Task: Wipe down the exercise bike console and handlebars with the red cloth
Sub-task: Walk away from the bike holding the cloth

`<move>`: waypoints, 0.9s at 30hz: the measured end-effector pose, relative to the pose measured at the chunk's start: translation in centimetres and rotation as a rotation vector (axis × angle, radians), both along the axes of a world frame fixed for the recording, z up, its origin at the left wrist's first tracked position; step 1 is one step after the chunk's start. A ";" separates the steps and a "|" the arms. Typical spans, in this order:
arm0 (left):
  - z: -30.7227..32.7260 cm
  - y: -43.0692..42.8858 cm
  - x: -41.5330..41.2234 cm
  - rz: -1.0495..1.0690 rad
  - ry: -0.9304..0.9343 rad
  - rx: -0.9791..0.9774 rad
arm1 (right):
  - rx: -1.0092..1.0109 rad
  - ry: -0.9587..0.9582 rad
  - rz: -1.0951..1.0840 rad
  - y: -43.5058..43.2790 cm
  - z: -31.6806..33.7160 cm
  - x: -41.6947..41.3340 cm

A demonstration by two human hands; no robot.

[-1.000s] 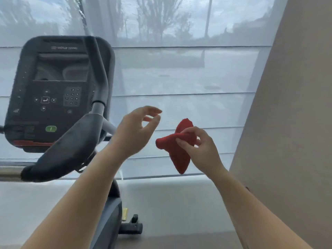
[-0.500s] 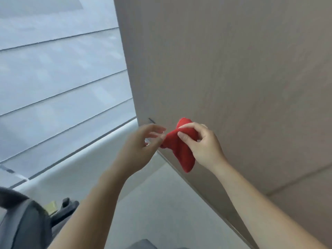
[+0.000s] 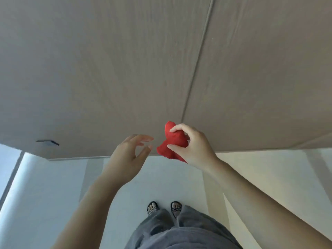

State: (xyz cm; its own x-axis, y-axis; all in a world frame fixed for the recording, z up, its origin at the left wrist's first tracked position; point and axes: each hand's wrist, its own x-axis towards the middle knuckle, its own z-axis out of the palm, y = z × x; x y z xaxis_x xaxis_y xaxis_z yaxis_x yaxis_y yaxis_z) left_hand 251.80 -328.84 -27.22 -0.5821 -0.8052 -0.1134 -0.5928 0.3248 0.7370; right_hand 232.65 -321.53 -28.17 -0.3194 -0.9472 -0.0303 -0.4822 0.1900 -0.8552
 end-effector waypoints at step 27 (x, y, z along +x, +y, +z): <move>-3.0 23.0 -28.2 -1.019 -0.052 0.002 | 0.014 -0.058 -0.975 35.9 -2.7 -12.6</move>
